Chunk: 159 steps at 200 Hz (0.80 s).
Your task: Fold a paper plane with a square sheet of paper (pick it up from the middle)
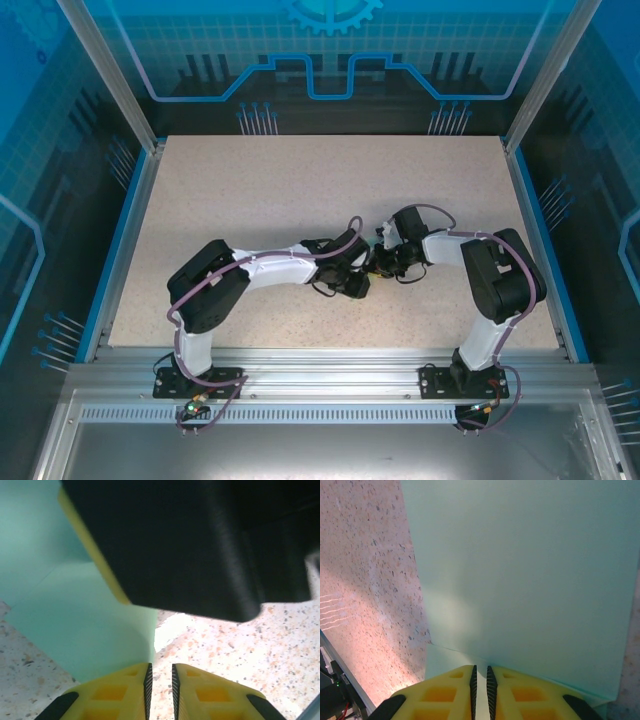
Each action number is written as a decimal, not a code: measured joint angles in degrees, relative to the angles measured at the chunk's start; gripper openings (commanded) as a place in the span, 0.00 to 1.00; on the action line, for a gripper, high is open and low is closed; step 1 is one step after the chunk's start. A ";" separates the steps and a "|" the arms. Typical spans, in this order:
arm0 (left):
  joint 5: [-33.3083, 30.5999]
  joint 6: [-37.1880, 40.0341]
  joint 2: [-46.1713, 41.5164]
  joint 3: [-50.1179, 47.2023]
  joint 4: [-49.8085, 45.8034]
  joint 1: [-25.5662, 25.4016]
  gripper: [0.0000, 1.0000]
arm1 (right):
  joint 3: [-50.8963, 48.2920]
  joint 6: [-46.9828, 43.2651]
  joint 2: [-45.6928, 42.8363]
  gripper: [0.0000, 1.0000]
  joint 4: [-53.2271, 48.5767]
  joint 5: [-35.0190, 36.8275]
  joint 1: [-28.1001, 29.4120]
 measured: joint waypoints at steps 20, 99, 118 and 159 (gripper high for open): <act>-0.04 -0.11 0.00 -1.03 0.79 0.26 0.22 | 0.00 0.00 0.00 0.17 0.00 -0.02 -0.02; -0.24 -0.09 0.96 -2.21 1.79 0.31 0.18 | 0.02 0.02 0.02 0.18 0.00 0.00 -0.02; -0.44 -0.13 0.55 -3.06 2.62 0.31 0.16 | 0.02 0.02 0.02 0.18 0.00 0.00 0.00; -1.09 -0.46 -1.40 -6.56 6.49 0.26 0.11 | 0.02 0.07 0.02 0.16 0.00 -0.04 -0.02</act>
